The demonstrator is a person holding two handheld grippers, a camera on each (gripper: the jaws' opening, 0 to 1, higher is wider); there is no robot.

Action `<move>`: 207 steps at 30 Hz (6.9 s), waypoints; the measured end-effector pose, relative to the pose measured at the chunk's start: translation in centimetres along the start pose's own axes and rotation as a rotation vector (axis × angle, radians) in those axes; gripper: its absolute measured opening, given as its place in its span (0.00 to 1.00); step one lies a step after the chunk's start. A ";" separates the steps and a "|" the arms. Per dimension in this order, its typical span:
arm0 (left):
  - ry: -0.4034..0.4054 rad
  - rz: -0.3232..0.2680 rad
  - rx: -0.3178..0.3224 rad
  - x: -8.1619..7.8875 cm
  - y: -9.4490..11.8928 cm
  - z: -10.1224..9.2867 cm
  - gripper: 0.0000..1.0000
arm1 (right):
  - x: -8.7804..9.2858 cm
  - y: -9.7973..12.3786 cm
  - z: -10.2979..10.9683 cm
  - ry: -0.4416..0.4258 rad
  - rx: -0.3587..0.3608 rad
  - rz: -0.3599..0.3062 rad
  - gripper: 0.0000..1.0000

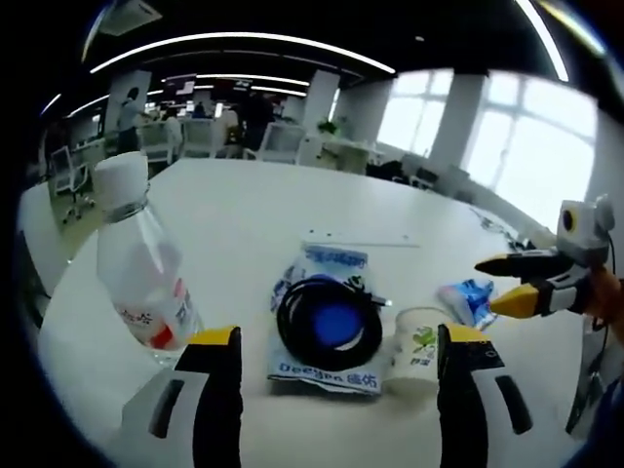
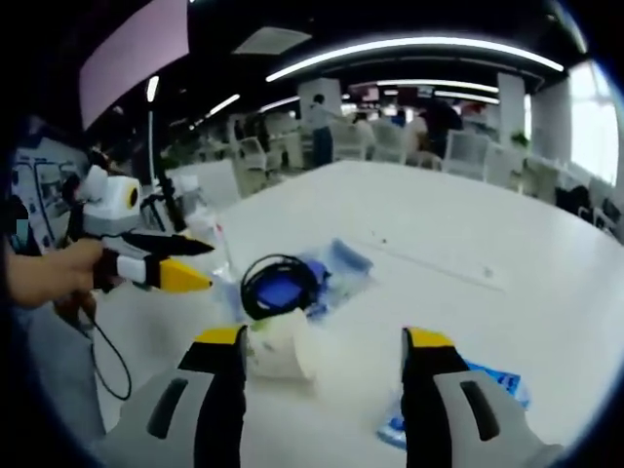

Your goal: Arrange the tabletop items into an orderly group along one side of the table until the central work area is clear of visible clutter.

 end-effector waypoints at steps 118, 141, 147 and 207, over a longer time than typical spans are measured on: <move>0.128 -0.008 -0.018 -4.5 1.9 -2.5 0.02 | -5.7 -2.4 3.4 -0.134 -0.071 0.032 0.09; 0.175 0.054 0.142 -2.0 4.2 -8.8 0.02 | -3.0 4.3 3.2 -0.239 -0.024 0.018 0.07; 0.137 0.062 0.191 -2.3 4.6 -10.7 0.02 | -2.5 6.2 2.9 -0.261 -0.002 0.002 0.07; 0.113 0.352 0.352 8.1 2.7 -19.3 0.02 | 10.6 12.6 0.3 -0.491 0.121 0.166 0.03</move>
Point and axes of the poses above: the point that each gripper's makers call its tool centre point, and the gripper's own axes: y roughly backward along the fingers, z roughly to its left, x roughly out of its underside, the point moved 2 cm from there along y, roughly backward along the fingers, and after that the axes turned 1 degree about -z, right-handed, at the moved point
